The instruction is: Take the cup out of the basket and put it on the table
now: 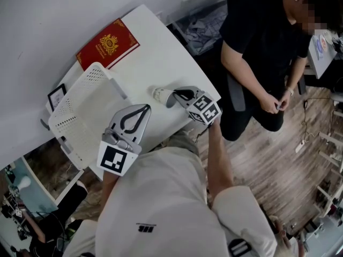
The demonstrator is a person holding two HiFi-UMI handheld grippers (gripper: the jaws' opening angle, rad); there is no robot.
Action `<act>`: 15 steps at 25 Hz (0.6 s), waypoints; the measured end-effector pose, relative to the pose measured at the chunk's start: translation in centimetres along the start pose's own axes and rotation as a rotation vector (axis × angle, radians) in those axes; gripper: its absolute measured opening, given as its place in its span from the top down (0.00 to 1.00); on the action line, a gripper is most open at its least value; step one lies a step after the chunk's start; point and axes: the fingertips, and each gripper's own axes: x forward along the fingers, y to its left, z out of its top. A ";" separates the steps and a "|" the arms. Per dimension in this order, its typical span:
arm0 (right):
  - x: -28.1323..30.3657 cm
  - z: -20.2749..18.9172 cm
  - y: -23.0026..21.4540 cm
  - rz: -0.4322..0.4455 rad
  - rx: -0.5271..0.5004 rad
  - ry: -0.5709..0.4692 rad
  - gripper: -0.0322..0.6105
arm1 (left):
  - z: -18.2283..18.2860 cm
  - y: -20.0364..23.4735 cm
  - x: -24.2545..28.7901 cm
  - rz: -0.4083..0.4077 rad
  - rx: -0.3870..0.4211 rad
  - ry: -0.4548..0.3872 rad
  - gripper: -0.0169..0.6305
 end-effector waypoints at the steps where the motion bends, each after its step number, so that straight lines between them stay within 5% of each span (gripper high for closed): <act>1: 0.1 -0.2 -0.1 -0.002 -0.001 0.008 0.92 | 0.0 0.0 0.0 -0.001 0.002 0.000 0.96; 15: 0.4 -1.9 -0.2 -0.020 -0.035 0.099 0.92 | 0.0 -0.1 -0.3 0.005 0.000 0.004 0.96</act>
